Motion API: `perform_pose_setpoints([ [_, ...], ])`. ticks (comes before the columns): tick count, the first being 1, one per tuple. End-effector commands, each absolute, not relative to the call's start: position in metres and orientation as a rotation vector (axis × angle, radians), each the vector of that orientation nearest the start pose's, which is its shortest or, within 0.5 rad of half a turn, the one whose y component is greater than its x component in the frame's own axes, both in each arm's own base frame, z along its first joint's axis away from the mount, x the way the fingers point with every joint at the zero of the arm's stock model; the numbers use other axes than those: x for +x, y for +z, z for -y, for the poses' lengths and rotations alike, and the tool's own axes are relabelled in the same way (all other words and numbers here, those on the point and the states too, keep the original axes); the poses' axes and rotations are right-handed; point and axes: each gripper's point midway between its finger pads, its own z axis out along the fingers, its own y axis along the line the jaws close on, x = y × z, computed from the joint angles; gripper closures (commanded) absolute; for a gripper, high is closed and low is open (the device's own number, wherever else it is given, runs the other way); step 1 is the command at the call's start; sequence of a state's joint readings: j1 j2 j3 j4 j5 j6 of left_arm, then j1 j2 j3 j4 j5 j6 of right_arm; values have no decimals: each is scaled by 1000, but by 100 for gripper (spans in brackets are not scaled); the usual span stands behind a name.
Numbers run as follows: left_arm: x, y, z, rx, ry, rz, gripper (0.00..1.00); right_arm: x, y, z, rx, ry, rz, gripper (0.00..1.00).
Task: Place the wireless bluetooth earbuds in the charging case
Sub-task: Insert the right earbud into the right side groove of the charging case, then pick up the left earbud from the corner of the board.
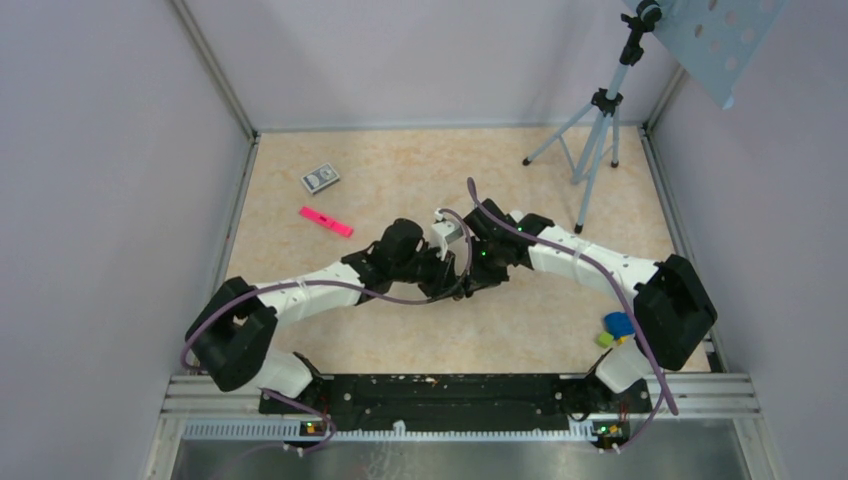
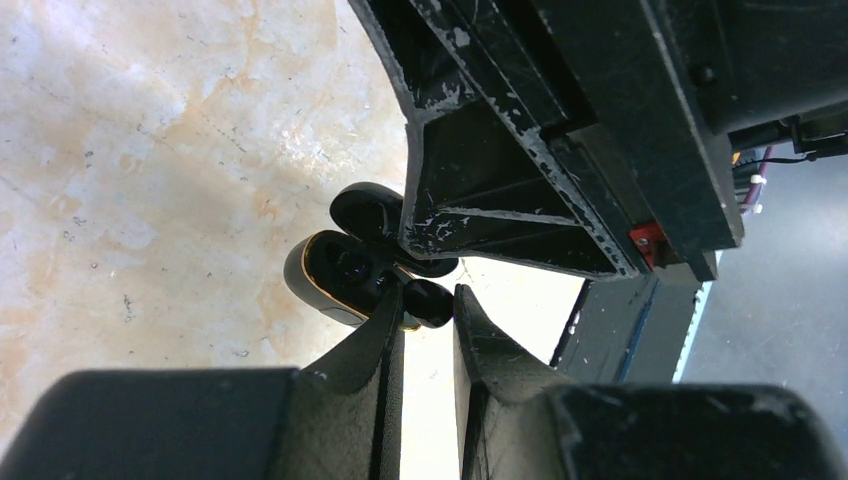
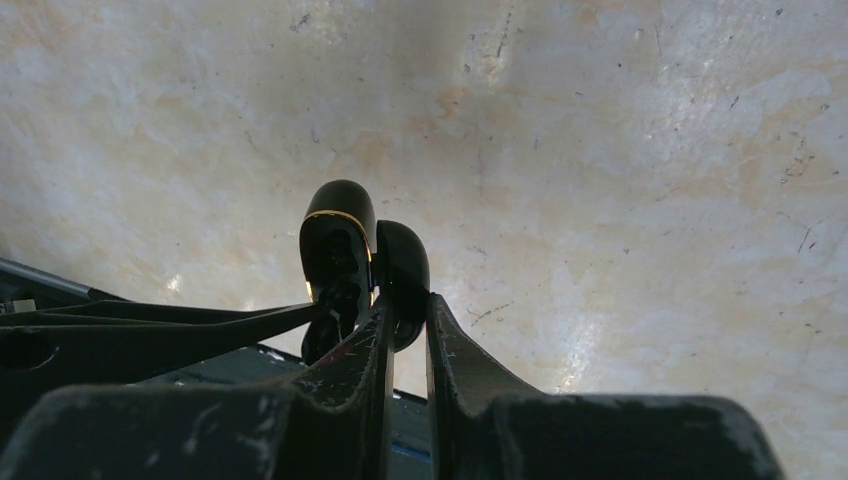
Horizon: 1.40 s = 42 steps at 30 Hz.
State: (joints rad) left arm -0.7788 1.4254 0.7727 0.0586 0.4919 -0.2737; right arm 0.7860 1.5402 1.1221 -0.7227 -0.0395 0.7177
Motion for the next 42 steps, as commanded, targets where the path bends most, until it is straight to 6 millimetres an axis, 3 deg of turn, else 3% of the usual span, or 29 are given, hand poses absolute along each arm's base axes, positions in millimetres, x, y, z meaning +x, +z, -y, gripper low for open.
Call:
perform_pose_setpoints([
  [1, 208, 122, 339, 900, -1084, -2108, 97, 218, 123, -275, -131, 534, -2735, 98],
  [16, 209, 116, 343, 930, -1028, -2132, 90, 219, 126, -276, -138, 538, -2731, 98],
  [29, 211, 125, 335, 912, -974, -2133, 64, 217, 123, -276, -136, 535, -2737, 98],
  [42, 211, 138, 334, 894, -987, -2101, 53, 215, 121, -276, -138, 531, -2742, 98],
])
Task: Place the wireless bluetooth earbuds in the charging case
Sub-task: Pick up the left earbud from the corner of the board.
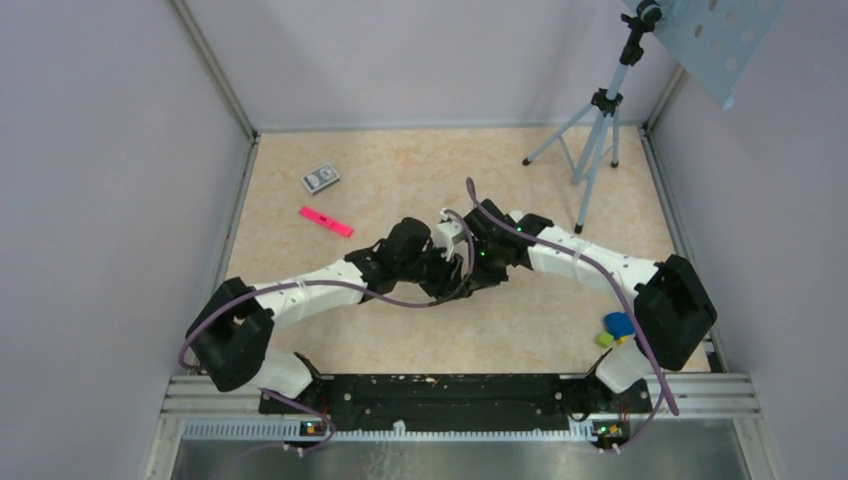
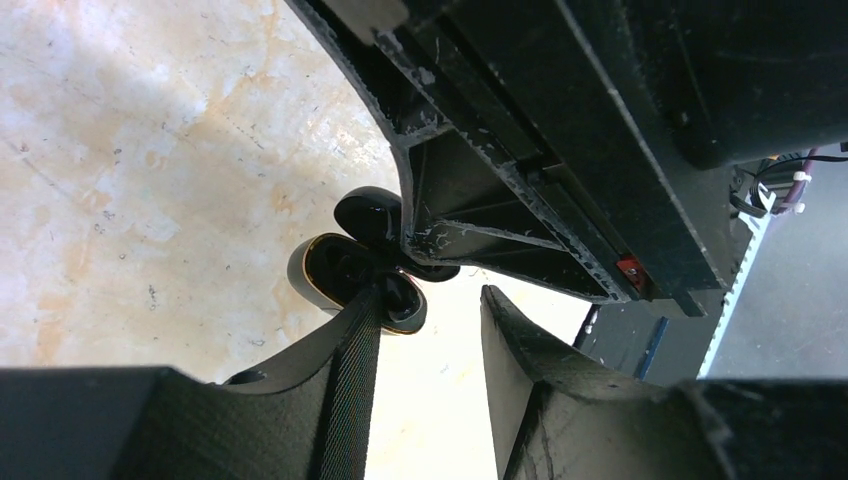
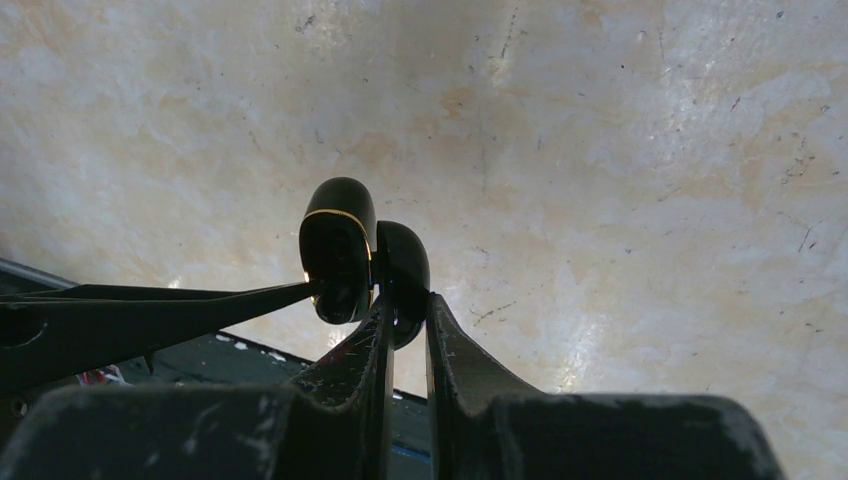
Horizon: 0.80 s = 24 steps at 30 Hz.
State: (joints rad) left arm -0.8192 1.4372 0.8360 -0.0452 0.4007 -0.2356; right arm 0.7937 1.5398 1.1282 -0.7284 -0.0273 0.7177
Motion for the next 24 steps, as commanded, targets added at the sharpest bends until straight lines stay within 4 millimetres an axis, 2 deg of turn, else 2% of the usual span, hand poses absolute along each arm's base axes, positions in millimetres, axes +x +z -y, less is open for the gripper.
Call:
perform_pose_setpoints([
  [1, 211, 140, 334, 891, -985, -2097, 51, 215, 121, -276, -136, 532, -2743, 98],
  [9, 214, 145, 326, 869, -937, -2091, 45, 214, 121, -277, -142, 535, -2742, 98],
  [15, 215, 153, 320, 853, -910, -2086, 45, 213, 120, -275, -140, 526, -2741, 98],
  [21, 202, 168, 300, 827, -888, -2089, 43, 213, 118, -270, -128, 506, -2737, 98],
  [24, 189, 168, 285, 818, -879, -2118, 40, 213, 116, -270, -131, 503, -2738, 98],
])
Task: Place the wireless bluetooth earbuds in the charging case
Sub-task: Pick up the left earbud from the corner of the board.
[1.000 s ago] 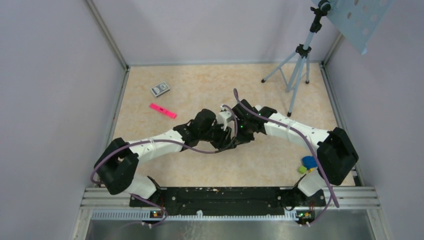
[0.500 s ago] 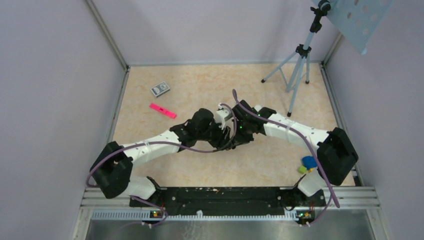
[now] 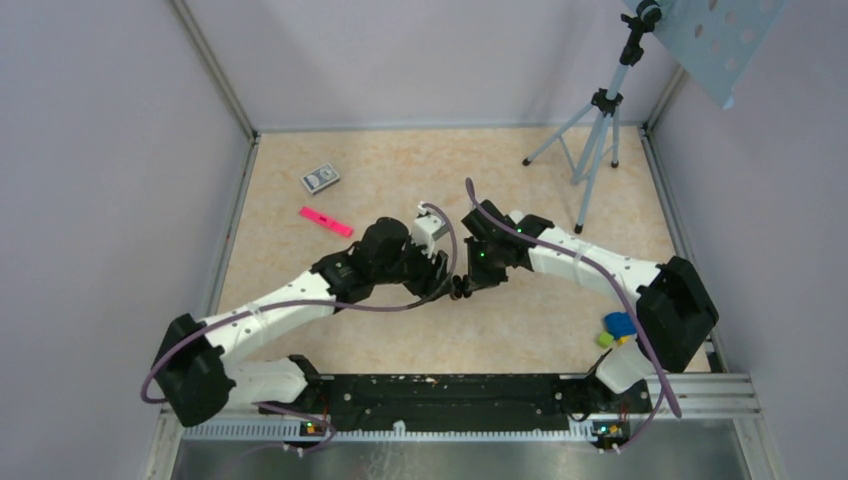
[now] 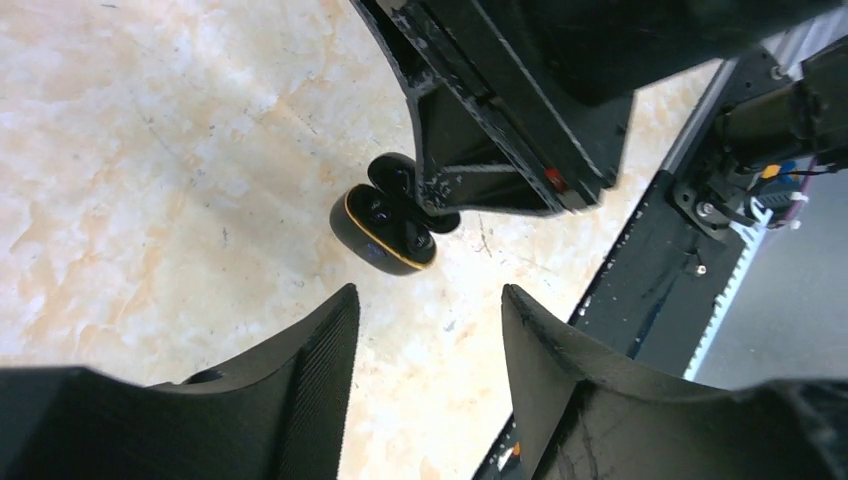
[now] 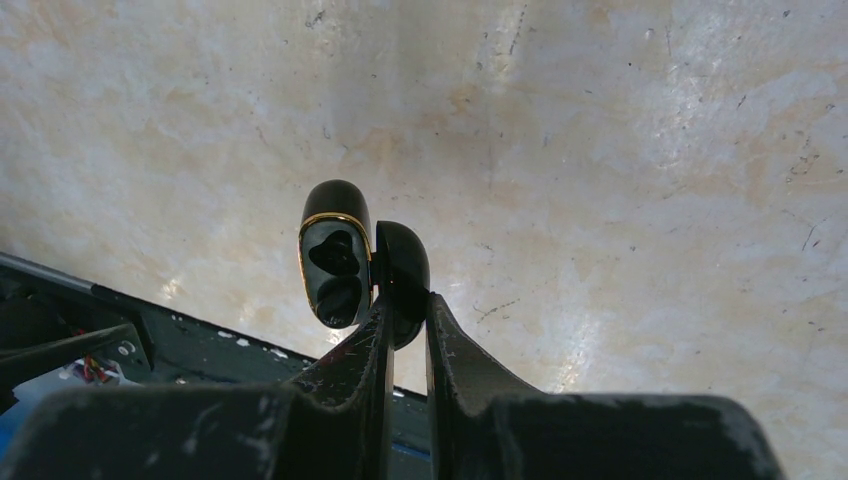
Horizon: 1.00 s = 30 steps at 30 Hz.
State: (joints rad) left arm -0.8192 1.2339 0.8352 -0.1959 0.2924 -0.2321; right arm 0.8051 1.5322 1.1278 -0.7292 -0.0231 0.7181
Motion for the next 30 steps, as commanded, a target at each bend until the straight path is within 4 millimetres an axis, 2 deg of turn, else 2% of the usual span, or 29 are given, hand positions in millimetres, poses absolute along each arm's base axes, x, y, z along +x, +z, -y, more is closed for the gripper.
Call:
perform_pose_setpoints([
  [1, 184, 166, 279, 802, -870, -2141, 39, 213, 116, -271, -132, 504, -2737, 98],
  [5, 176, 157, 259, 708, -839, -2200, 27, 215, 118, -273, -140, 515, -2725, 98],
  [9, 176, 151, 254, 601, -876, -2229, 20, 216, 118, -274, -146, 518, -2721, 98],
  [14, 187, 144, 236, 426, -888, -2304, 17, 214, 118, -273, -157, 517, -2727, 98],
  [17, 199, 140, 203, 235, -855, -2365, 18, 213, 118, -272, -158, 520, -2726, 99],
  [21, 211, 131, 140, -127, -679, -2456, 19, 213, 119, -272, -159, 528, -2718, 99],
  [24, 206, 125, 115, -377, -593, -2526, 21, 214, 119, -273, -168, 536, -2713, 99],
  [30, 188, 108, 79, -791, -416, -2590, 20, 215, 117, -276, -197, 551, -2698, 99],
])
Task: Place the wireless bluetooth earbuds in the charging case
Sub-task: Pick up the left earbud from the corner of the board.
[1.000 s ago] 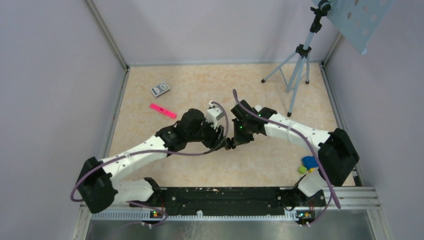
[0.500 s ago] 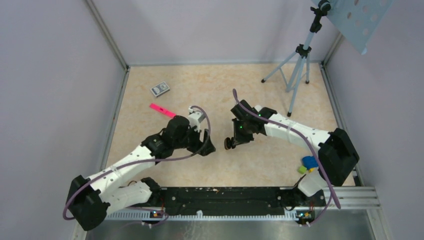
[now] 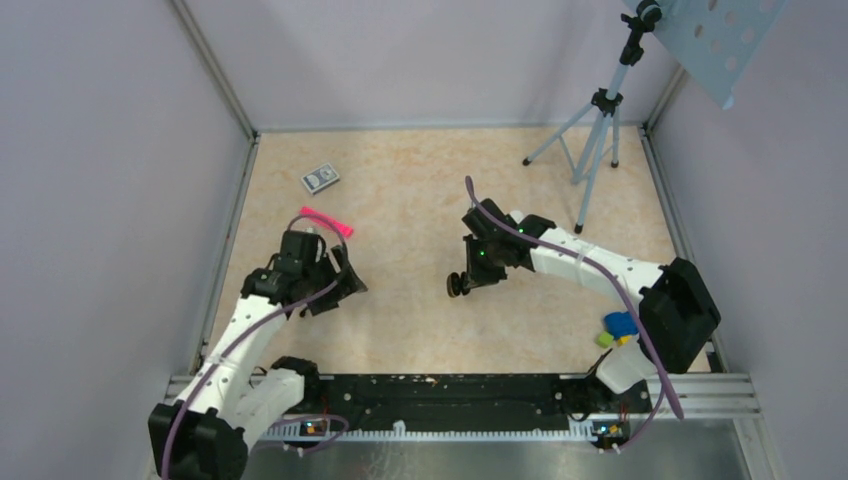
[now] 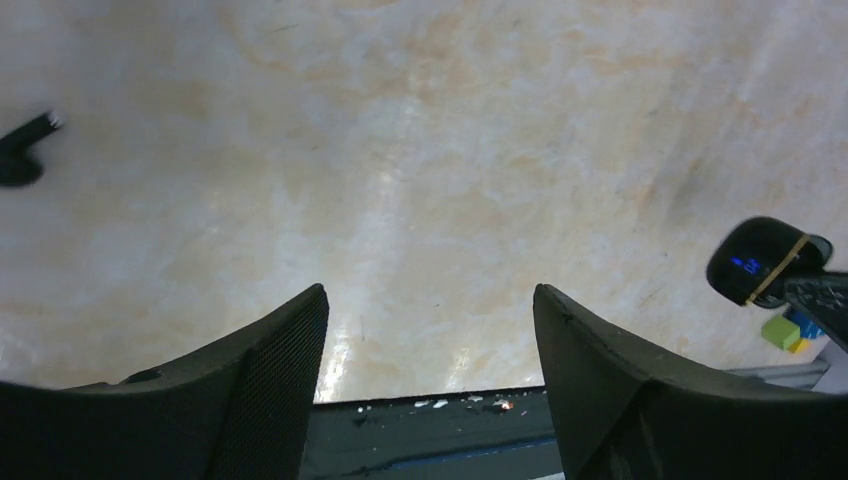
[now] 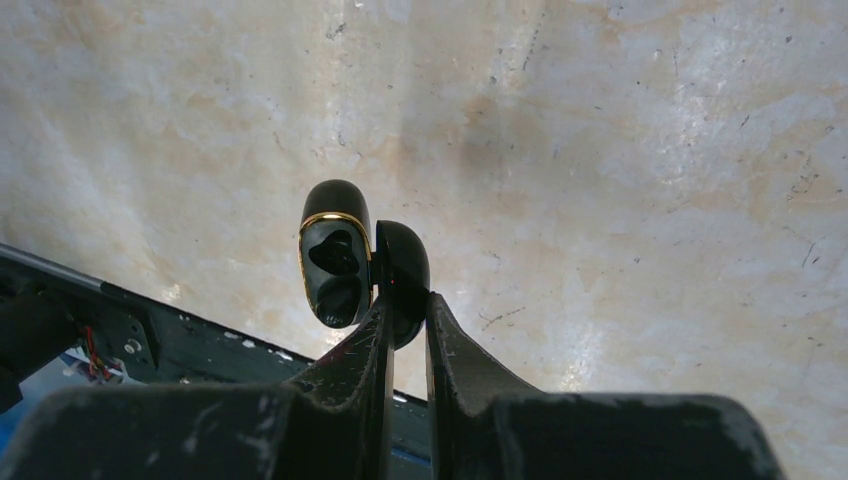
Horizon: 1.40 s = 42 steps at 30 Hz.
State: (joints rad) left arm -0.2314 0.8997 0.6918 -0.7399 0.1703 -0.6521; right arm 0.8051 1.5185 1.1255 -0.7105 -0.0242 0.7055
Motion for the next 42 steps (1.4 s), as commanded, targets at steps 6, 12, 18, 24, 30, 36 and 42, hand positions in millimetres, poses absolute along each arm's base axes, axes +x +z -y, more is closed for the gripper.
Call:
perform_pose_setpoints([
  [6, 187, 109, 49, -1068, -320, -2536, 23, 212, 109, -279, -256, 588, -2688, 99],
  [12, 193, 105, 13, -1275, -196, -2503, 31, 212, 103, -284, -304, 629, -2668, 99],
  [18, 202, 86, -24, -1419, 22, -2461, 38, 213, 109, -291, -344, 674, -2638, 99],
  [24, 210, 67, -47, -1318, 120, -2517, 41, 214, 113, -292, -357, 684, -2615, 99],
  [30, 217, 51, -48, -1288, 67, -2541, 47, 213, 110, -292, -357, 695, -2621, 99],
  [36, 212, 35, -42, -1301, 30, -2557, 58, 211, 109, -289, -350, 681, -2627, 99],
  [42, 211, 23, -37, -1320, -7, -2557, 61, 211, 109, -289, -347, 672, -2637, 99],
])
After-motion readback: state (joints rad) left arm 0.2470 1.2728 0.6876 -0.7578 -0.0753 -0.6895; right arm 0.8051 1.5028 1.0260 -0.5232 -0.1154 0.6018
